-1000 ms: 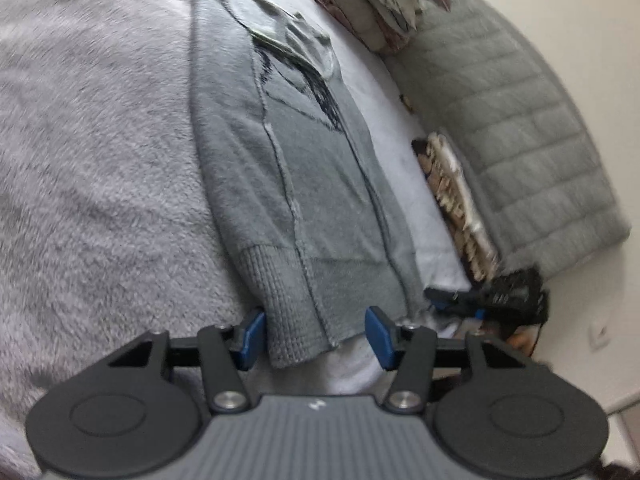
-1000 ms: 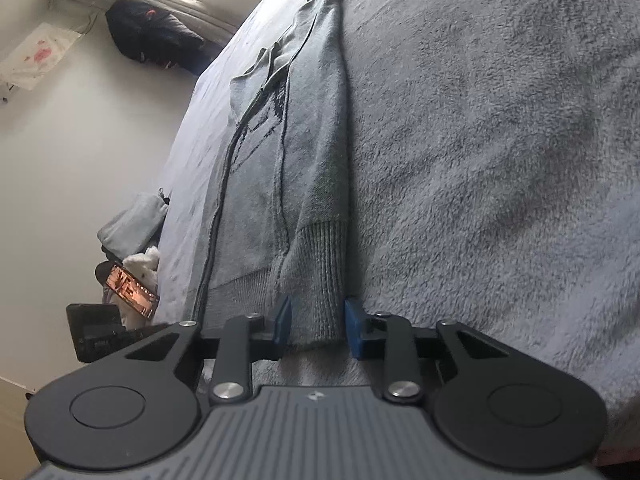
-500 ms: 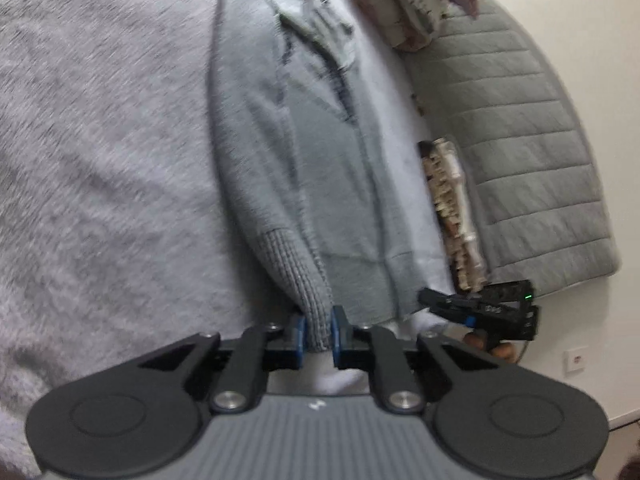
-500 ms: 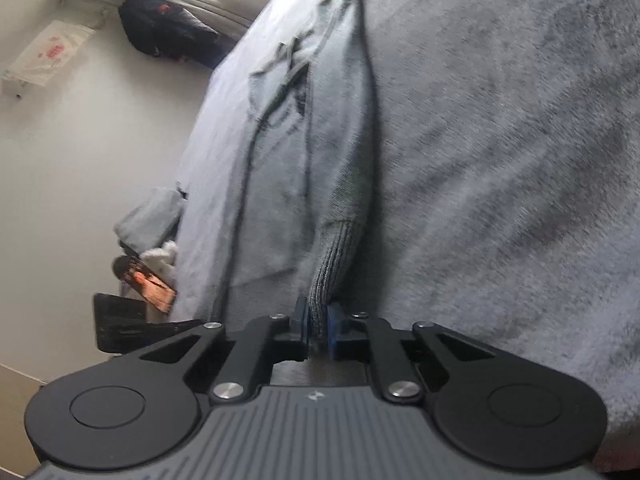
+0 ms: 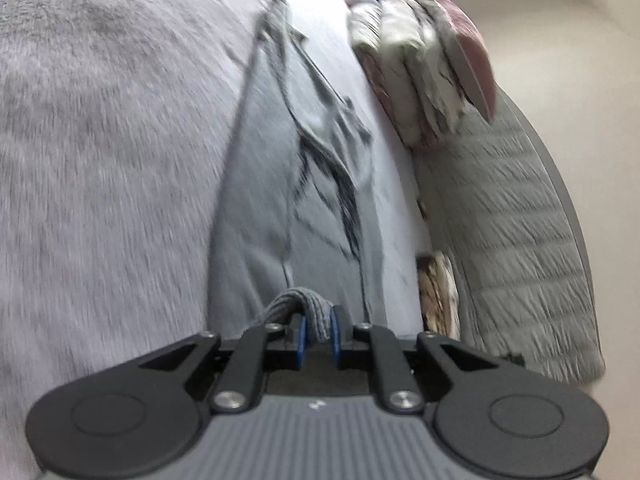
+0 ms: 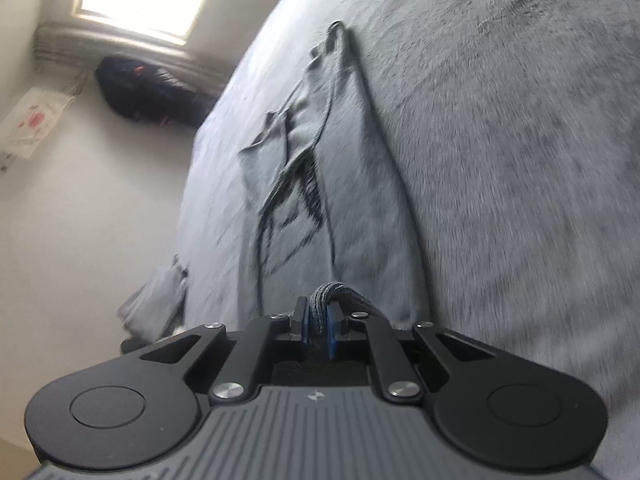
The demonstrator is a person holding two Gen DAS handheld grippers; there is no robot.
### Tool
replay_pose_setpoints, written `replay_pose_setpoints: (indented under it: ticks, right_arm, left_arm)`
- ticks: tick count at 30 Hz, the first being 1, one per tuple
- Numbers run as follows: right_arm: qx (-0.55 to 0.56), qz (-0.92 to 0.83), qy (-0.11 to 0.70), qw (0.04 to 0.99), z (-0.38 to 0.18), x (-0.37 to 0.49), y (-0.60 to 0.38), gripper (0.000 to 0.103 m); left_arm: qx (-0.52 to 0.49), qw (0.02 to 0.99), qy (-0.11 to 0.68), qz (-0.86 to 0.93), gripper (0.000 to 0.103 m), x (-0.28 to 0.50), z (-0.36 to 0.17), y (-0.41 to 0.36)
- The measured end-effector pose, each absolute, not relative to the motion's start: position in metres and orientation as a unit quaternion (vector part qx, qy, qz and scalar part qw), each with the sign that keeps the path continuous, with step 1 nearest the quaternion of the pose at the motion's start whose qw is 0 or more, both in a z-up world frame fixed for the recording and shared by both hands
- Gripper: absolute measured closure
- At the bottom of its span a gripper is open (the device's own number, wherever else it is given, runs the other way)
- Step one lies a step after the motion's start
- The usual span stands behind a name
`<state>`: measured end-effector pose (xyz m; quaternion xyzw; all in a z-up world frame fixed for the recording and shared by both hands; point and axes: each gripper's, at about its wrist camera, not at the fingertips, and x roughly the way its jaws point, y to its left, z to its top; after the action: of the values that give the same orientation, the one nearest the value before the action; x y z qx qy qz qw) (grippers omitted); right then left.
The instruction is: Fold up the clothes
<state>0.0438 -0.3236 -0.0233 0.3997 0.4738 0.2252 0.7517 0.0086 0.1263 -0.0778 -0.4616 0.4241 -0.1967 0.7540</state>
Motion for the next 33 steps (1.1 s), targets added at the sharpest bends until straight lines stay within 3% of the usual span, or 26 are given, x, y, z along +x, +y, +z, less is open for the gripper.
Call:
replay_pose_setpoints:
  ticks: [5, 9, 13, 15, 21, 33]
  right_arm:
    - [0.376, 0.193, 0.499, 0.757, -0.034, 0.077, -0.315, 0.090]
    - [0.387, 0.198, 0.496, 0.752, -0.036, 0.090, -0.315, 0.087]
    - [0.393, 0.212, 0.479, 0.756, -0.034, 0.098, -0.317, 0.069]
    - [0.396, 0.219, 0.471, 0.757, -0.033, 0.103, -0.319, 0.068]
    - [0.395, 0.241, 0.449, 0.764, -0.028, 0.114, -0.320, 0.068]
    - [0.256, 0.291, 0.454, 0.802, -0.025, 0.100, -0.305, 0.068]
  left_arm:
    - [-0.469, 0.749, 0.434, -0.173, 0.090, 0.036, -0.084, 0.130]
    - [-0.456, 0.759, 0.428, -0.182, 0.076, 0.043, -0.071, 0.128]
    - [-0.443, 0.779, 0.401, -0.191, 0.061, 0.046, -0.053, 0.132]
    - [-0.421, 0.791, 0.397, -0.196, 0.053, 0.048, -0.048, 0.132]
    - [-0.347, 0.825, 0.394, -0.209, 0.052, 0.054, -0.038, 0.130]
    - [-0.229, 0.851, 0.412, -0.230, 0.052, 0.053, -0.038, 0.110]
